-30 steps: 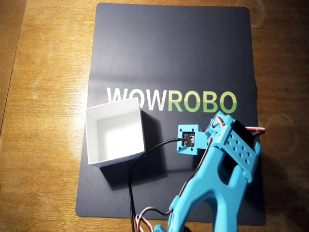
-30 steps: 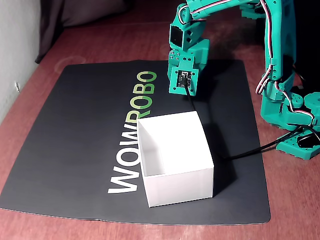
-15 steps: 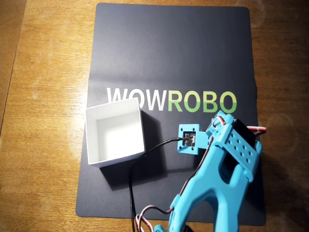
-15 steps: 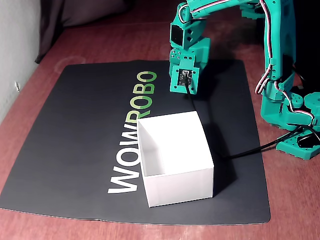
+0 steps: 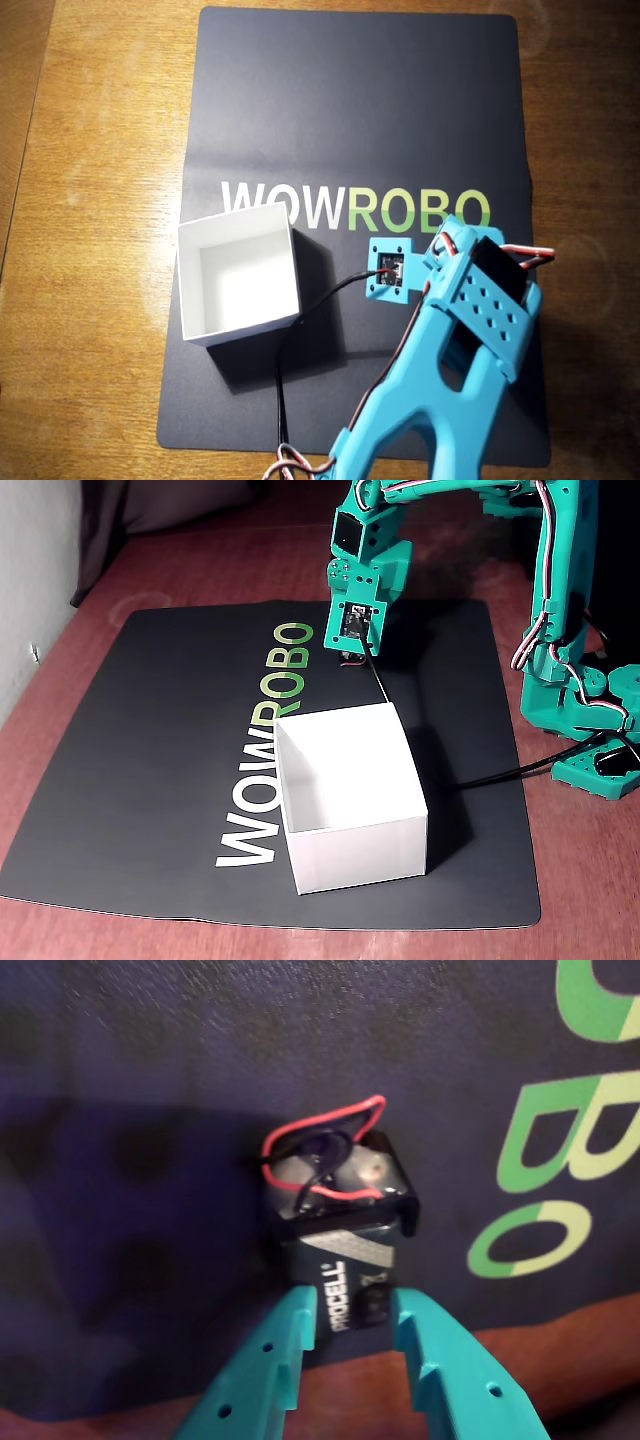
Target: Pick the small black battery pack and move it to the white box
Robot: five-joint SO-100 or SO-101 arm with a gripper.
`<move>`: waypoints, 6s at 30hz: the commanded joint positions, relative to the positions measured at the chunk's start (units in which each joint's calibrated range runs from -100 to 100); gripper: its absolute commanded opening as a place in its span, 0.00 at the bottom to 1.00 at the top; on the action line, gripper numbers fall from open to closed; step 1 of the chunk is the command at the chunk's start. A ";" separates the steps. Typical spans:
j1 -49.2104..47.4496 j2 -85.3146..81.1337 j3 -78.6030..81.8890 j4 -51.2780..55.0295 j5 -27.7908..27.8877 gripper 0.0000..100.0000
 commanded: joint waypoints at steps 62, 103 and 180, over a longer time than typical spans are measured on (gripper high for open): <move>5.09 6.21 -0.65 3.89 2.82 0.09; 2.62 -2.73 -2.46 3.98 -0.27 0.04; -82.54 -53.41 39.53 -7.06 -16.57 0.04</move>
